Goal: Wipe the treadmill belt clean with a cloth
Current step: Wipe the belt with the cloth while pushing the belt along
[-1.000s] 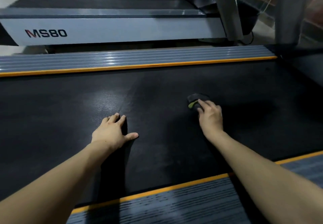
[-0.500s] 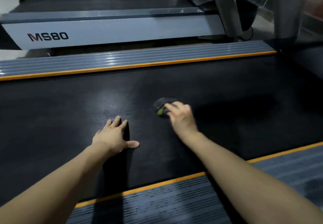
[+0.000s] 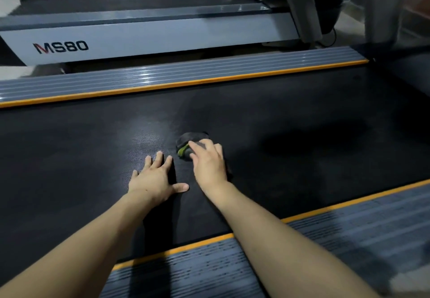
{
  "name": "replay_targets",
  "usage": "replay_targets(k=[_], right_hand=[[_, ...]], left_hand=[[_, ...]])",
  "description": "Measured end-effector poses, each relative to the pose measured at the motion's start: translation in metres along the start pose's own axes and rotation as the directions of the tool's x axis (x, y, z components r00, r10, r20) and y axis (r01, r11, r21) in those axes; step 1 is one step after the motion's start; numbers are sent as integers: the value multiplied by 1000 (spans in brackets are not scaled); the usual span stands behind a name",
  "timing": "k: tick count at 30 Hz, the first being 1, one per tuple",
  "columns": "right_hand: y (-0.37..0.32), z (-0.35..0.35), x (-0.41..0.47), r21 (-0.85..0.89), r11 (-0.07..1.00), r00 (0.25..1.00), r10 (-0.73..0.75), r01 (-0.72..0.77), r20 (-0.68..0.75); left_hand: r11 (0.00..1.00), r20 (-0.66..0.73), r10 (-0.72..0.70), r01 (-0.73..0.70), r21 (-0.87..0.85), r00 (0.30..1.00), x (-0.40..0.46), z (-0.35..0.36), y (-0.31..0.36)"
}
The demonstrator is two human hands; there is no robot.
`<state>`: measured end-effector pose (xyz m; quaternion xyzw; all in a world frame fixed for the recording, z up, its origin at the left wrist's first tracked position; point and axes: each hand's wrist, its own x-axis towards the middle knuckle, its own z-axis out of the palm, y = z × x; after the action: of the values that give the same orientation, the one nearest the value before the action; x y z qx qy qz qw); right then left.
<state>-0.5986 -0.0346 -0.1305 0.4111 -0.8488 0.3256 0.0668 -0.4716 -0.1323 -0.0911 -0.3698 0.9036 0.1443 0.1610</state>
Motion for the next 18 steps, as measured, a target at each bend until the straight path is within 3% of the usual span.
replay_targets(k=[2,5,7,9,12,14,18], right_hand=[[21,-16,3,32,995,994,-100,99,38],[85,-52,13,-129,979,987,-158,161,31],[132,-79,17,-221,975,997,-2,-14,-74],[157,-98,13,-237,936,960,222,-259,-169],[127,-85,7,-193,870,878,398,-453,-266],[78,-57,-1,-150,903,901,363,-403,-239],[-6,-15,-38,-50,999,1000,20,-19,12]], left_hand=[[1000,-12,7,-7,1,1000,1,0,-1],[1000,-28,16,-16,-7,999,2,4,-4],[1000,-37,16,-17,-12,999,3,6,-4],[1000,-35,17,-17,-15,999,3,6,-4],[1000,-49,22,-22,-15,999,0,9,-3],[999,-72,43,-44,-3,996,-7,13,-3],[996,-165,92,-89,23,982,-24,21,-13]])
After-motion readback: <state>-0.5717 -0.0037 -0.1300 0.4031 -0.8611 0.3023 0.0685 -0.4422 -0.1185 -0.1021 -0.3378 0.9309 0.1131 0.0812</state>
